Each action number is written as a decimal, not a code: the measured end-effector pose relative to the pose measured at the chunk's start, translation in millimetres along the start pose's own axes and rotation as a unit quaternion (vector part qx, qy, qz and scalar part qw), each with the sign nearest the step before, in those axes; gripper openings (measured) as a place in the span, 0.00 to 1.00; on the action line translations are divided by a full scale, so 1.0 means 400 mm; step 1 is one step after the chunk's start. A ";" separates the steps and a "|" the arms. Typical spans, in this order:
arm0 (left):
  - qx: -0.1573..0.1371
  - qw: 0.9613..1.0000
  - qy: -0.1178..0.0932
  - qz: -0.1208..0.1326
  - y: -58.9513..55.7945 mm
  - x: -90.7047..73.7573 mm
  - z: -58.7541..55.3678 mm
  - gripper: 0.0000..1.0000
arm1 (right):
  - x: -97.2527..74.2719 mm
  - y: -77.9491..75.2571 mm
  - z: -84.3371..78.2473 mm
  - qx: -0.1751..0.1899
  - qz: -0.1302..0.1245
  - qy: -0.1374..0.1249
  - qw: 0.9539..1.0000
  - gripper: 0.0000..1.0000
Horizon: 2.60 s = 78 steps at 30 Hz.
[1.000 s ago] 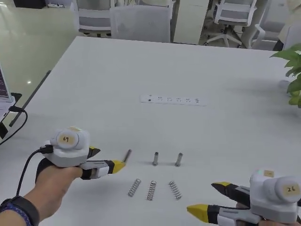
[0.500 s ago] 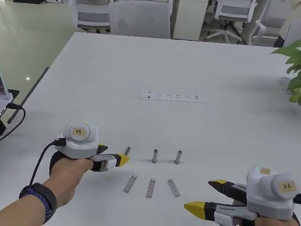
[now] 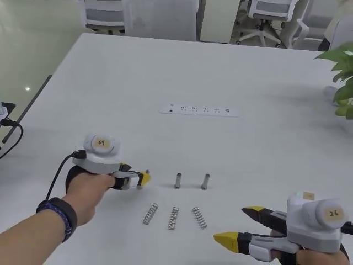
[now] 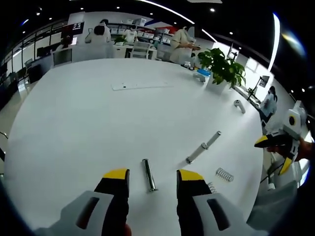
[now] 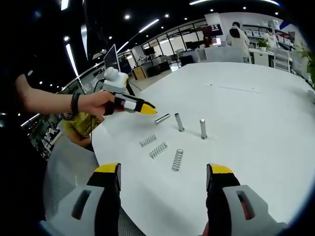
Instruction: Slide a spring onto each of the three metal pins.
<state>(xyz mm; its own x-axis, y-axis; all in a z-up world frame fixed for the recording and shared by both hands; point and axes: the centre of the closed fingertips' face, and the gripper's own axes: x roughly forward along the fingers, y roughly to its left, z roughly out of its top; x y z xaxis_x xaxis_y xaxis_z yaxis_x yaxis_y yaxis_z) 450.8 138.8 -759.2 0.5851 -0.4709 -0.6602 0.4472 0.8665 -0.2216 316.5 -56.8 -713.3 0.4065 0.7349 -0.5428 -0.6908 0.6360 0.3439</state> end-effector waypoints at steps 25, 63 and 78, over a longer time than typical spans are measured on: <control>0.011 0.995 0.095 0.013 0.013 0.074 -0.065 0.07 | -0.002 -0.014 -0.004 0.009 -0.001 0.001 1.000 0.70; 0.184 0.966 0.181 -0.002 0.030 0.089 -0.088 0.00 | 0.009 -0.008 -0.006 0.006 0.005 0.006 1.000 0.69; 0.148 0.977 0.153 -0.007 0.021 0.065 -0.098 0.00 | 0.015 -0.005 -0.005 0.006 0.009 0.006 1.000 0.67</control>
<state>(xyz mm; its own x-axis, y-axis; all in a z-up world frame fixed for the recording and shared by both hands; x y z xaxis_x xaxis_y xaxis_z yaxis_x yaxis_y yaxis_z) 443.3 140.4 -806.4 0.3691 -0.3715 -0.8519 0.6562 0.7533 -0.0442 319.2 -54.0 -718.8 0.3870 0.7428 -0.5464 -0.6905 0.6261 0.3621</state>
